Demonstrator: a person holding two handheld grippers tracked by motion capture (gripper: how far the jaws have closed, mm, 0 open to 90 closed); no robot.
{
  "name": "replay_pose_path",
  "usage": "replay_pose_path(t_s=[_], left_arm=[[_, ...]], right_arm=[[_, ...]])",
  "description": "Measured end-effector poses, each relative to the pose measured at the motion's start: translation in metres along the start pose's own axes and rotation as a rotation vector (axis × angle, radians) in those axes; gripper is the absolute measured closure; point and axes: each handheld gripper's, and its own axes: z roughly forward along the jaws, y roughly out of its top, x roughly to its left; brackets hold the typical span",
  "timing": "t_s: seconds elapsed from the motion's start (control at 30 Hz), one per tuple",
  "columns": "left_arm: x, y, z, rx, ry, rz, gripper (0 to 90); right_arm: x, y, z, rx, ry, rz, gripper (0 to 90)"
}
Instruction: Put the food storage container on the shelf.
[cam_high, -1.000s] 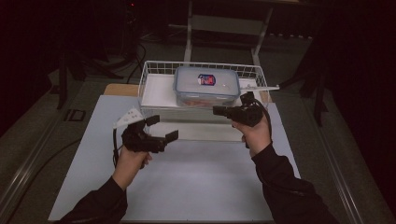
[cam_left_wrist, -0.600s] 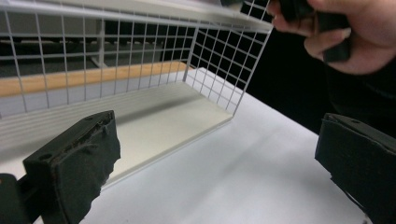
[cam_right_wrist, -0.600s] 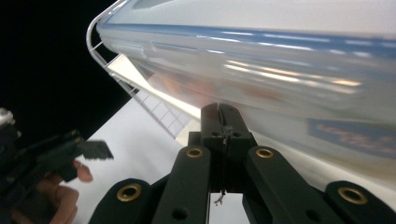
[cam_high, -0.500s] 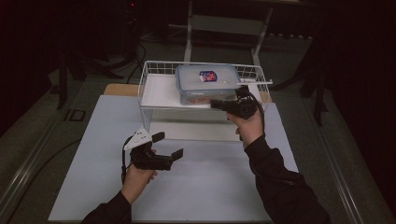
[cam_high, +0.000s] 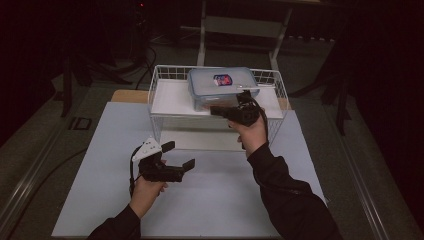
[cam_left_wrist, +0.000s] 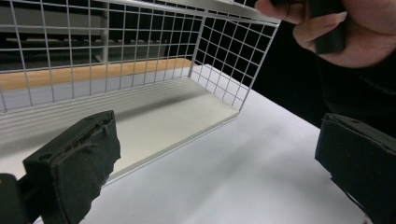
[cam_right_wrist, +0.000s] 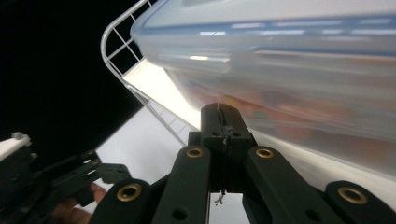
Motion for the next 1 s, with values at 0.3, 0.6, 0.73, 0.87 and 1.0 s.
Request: replay_pose_path(t_s=[0.3,0.6,0.73,0.87,1.0], left_arm=[[0.000,-0.002,0.001,0.005,-0.010,-0.005,0.0],[-0.001,-0.002,-0.001,0.001,-0.023,-0.004,0.0],[-0.004,0.001,-0.005,-0.008,-0.027,0.017,0.0],[-0.006,0.002,-0.010,-0.016,-0.005,0.056,0.0],[-0.008,0.004,-0.013,-0.029,-0.008,0.060,0.0]], right_arm=[[0.002,0.006,0.019,0.005,-0.021,0.023,89.9],[0.013,0.004,0.017,0.029,-0.029,-0.030,83.8],[0.026,-0.006,0.003,0.043,-0.028,-0.092,74.4],[0.038,-0.017,-0.019,0.013,-0.034,-0.161,58.8],[0.041,-0.035,-0.040,-0.022,-0.049,-0.208,36.7]])
